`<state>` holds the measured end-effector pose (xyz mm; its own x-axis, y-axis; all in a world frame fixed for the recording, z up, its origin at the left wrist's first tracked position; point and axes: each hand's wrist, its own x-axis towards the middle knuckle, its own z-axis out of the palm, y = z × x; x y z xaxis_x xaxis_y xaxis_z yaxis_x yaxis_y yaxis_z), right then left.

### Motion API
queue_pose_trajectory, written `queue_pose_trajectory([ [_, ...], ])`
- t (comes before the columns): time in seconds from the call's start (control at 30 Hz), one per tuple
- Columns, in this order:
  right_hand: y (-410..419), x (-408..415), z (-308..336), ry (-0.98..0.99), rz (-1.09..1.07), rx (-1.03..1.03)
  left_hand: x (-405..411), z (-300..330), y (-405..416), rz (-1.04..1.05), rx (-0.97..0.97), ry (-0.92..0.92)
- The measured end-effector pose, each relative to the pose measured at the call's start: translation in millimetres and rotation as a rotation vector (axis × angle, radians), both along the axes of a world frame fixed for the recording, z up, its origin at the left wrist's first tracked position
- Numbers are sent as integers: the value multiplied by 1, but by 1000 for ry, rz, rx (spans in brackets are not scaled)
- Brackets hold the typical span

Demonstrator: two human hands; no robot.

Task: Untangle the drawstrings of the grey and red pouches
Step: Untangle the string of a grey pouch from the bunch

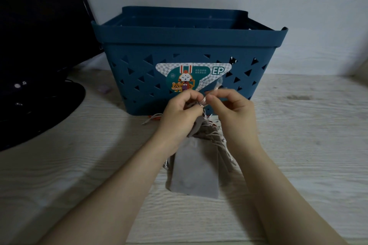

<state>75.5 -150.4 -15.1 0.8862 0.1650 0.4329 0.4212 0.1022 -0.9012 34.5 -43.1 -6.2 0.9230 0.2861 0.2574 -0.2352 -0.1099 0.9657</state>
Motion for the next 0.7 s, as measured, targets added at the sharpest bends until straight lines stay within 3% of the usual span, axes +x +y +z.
queue_pose_trajectory([
  [0.2,-1,-2,5,33,37,25,-2,2,-2,-92,-138,7],
  [0.27,-1,-2,7,55,43,33,-2,4,1,-136,-295,69],
  [0.33,-2,-2,8,-24,-7,-7,-1,7,5,-188,-498,136],
  [0.4,-2,-3,6,-231,-82,-93,0,7,7,-175,-572,170],
  [0.47,-1,-4,3,-495,-168,-218,2,3,8,-122,-469,159],
  [0.53,2,-2,-2,-680,-202,-312,5,1,8,-69,-248,100],
  [0.63,4,3,-8,-702,-117,-385,5,0,9,-75,74,27],
  [0.7,3,7,-12,-677,-77,-425,5,-2,11,-56,189,43],
])
